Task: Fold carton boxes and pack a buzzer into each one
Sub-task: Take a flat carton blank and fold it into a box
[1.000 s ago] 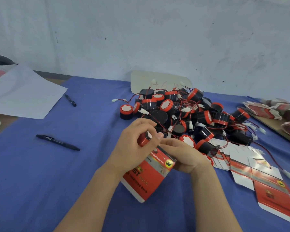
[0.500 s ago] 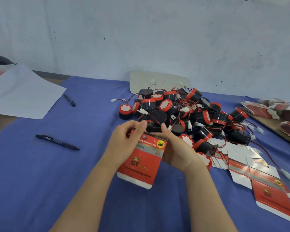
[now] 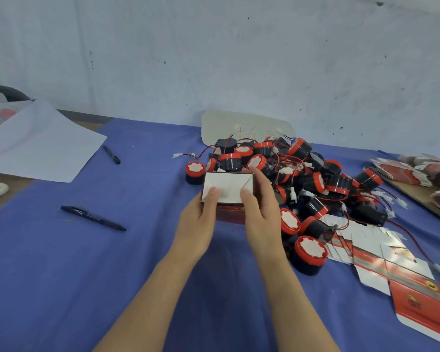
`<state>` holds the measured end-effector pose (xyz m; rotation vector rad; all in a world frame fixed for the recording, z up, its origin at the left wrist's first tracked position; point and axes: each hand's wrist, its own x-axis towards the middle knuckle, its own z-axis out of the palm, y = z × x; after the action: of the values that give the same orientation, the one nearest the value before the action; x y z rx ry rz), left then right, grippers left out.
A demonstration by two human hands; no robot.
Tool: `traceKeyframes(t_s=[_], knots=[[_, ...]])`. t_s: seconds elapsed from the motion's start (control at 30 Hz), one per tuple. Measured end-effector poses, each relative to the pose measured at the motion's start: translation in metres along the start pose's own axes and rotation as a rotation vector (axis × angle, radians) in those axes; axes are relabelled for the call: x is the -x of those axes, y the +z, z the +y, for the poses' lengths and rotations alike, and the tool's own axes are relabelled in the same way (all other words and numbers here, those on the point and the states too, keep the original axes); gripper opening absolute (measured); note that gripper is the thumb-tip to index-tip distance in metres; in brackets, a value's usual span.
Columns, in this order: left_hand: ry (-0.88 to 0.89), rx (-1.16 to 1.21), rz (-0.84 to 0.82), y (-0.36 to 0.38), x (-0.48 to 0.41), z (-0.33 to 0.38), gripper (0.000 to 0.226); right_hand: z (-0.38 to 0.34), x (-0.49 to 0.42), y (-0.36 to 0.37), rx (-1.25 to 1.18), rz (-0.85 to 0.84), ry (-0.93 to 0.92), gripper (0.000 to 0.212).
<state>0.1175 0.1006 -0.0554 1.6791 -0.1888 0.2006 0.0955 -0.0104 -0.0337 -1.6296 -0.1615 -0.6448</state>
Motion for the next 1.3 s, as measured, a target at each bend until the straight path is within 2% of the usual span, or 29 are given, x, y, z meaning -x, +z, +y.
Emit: traceKeyframes(t_s=[0.07,0.17,0.3,0.4,0.47,0.5,0.6,0.7,0.77,0.83,0.9,0.97,1.1,1.23,1.3], knots=[[-0.062,0.131,-0.064,0.001,0.000,0.002,0.027,0.003,-0.001,0.001,0.061,-0.019,-0.024,0.043],[0.041,0.199,-0.030,0.002,0.001,0.005,0.035,0.007,-0.003,0.004,0.157,-0.043,-0.018,0.041],[0.250,0.077,0.029,0.003,0.002,0.008,0.038,0.011,-0.003,0.003,0.032,-0.073,0.202,0.050],[0.321,0.024,0.100,0.003,0.001,0.008,0.037,0.013,-0.001,0.001,-0.133,-0.092,0.399,0.072],[0.261,0.095,0.163,0.002,-0.001,0.007,0.033,0.012,-0.003,-0.002,-0.263,-0.115,0.480,0.086],[0.199,0.173,0.184,0.002,-0.002,0.005,0.030,0.011,-0.006,-0.004,-0.310,-0.130,0.497,0.083],[-0.028,0.387,0.212,0.002,-0.005,0.002,0.026,0.003,-0.009,-0.006,-0.269,-0.197,0.524,0.054],[-0.211,0.519,0.216,0.001,-0.010,0.001,0.030,-0.001,-0.004,-0.005,-0.023,-0.288,0.448,0.040],[-0.182,0.358,0.210,0.001,-0.010,0.000,0.038,-0.004,-0.002,-0.006,0.062,-0.332,0.389,0.031],[-0.063,0.186,0.208,0.001,-0.005,0.001,0.042,-0.007,-0.003,-0.008,0.079,-0.383,0.368,0.021],[0.016,0.120,0.153,0.001,0.000,0.003,0.032,-0.007,-0.004,-0.009,0.049,-0.416,0.365,0.016],[0.092,0.067,0.103,0.002,0.002,0.005,0.020,-0.005,-0.003,-0.010,-0.051,-0.435,0.405,0.022],[0.171,-0.025,0.072,0.005,0.002,0.001,0.064,-0.003,-0.002,-0.007,-0.210,-0.422,0.470,0.036],[0.171,-0.062,0.059,0.008,0.004,0.004,0.068,0.003,-0.003,-0.006,-0.330,-0.337,0.532,0.021],[0.202,-0.076,0.054,0.009,0.005,0.003,0.075,0.004,-0.003,-0.007,-0.413,-0.337,0.543,0.022]])
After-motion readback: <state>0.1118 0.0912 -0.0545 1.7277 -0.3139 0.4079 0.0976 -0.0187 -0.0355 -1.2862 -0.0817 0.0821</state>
